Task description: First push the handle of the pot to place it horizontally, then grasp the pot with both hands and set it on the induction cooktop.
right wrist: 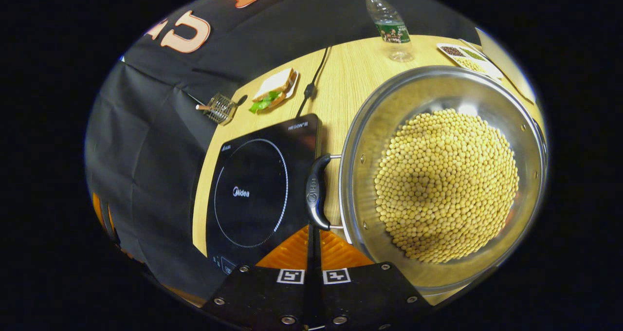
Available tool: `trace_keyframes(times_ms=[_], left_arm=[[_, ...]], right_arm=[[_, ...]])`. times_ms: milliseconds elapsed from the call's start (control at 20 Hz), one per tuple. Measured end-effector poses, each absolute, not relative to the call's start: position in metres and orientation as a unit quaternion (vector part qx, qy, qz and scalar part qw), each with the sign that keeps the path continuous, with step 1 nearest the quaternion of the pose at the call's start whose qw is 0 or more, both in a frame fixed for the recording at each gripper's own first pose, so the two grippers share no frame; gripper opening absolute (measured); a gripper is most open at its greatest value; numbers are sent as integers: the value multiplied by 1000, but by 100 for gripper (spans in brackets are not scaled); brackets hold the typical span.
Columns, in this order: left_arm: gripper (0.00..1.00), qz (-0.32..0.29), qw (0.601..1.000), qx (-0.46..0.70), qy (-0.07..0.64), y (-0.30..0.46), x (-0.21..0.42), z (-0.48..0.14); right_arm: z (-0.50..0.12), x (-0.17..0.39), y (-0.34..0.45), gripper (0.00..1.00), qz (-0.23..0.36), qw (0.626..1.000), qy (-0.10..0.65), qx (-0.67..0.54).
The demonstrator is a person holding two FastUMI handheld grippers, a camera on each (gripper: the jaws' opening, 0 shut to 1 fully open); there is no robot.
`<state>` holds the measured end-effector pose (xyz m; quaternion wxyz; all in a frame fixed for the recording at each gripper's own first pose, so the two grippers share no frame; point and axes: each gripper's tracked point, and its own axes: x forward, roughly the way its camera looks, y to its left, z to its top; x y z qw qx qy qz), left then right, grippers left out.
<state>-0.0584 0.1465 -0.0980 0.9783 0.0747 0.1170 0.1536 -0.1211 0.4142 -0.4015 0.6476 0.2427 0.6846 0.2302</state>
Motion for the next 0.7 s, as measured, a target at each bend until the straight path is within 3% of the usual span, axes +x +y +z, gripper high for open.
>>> trace_keyframes(times_ms=[400, 700], left_arm=[[94, 147, 978, 72, 129, 135, -67, -105], [98, 104, 982, 46, 148, 96, -50, -120]], right_arm=[[-401, -103, 416, 0, 236, 666, 668, 234], [-352, -93, 366, 0, 276, 713, 607, 218]])
